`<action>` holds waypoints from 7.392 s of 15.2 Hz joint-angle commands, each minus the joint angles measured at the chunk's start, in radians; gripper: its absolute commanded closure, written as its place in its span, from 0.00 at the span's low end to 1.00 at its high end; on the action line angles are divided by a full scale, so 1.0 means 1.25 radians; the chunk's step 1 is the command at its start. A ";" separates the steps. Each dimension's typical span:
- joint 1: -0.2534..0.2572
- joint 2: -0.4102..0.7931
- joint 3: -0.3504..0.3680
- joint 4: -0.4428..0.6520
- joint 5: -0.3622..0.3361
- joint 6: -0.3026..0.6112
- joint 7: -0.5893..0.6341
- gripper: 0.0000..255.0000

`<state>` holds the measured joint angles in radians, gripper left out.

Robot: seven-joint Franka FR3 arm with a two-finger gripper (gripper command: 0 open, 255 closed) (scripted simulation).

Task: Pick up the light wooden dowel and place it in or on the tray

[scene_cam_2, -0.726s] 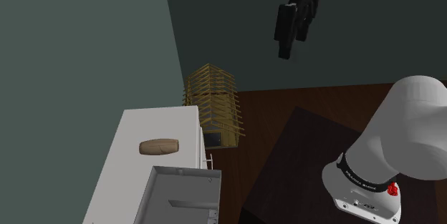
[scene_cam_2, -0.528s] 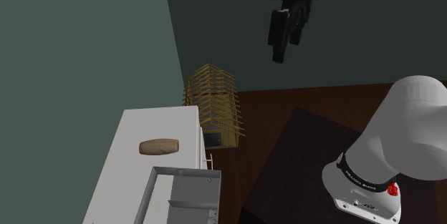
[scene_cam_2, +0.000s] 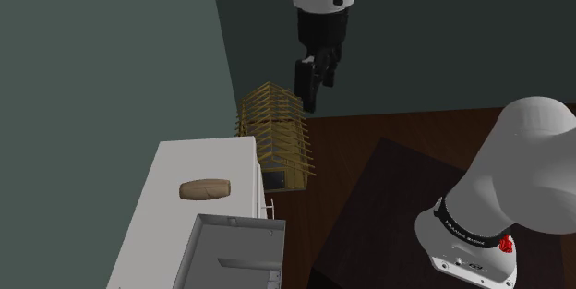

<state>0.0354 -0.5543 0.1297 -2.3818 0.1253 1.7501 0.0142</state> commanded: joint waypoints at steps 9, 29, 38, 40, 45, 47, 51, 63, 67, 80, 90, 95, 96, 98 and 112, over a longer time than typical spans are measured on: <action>0.043 0.261 0.053 0.057 0.005 0.227 -0.058 0.00; 0.124 0.714 0.112 0.292 -0.093 0.470 -0.082 0.00; 0.127 0.732 0.110 0.287 -0.098 0.493 -0.079 0.00; 0.127 0.732 0.110 0.287 -0.098 0.494 -0.079 1.00; 0.127 0.732 0.110 0.287 -0.098 0.494 -0.079 1.00; 0.127 0.732 0.110 0.287 -0.098 0.494 -0.079 1.00; 0.125 0.718 0.112 0.290 -0.094 0.476 -0.080 1.00; 0.117 0.641 0.121 0.327 -0.073 0.365 -0.086 1.00; 0.115 0.620 0.123 0.344 -0.068 0.327 -0.088 1.00; 0.173 0.516 0.176 0.263 -0.039 0.316 0.013 1.00; 0.268 0.456 0.265 0.186 -0.019 0.353 0.185 1.00; 0.309 0.460 0.304 0.176 -0.023 0.374 0.265 1.00; 0.309 0.466 0.304 0.170 -0.026 0.384 0.267 1.00; 0.310 0.478 0.304 0.160 -0.032 0.406 0.270 1.00; 0.316 0.542 0.301 0.123 -0.069 0.500 0.290 1.00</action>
<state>0.4315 0.1221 0.5068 -2.2258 0.0389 2.3733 0.3777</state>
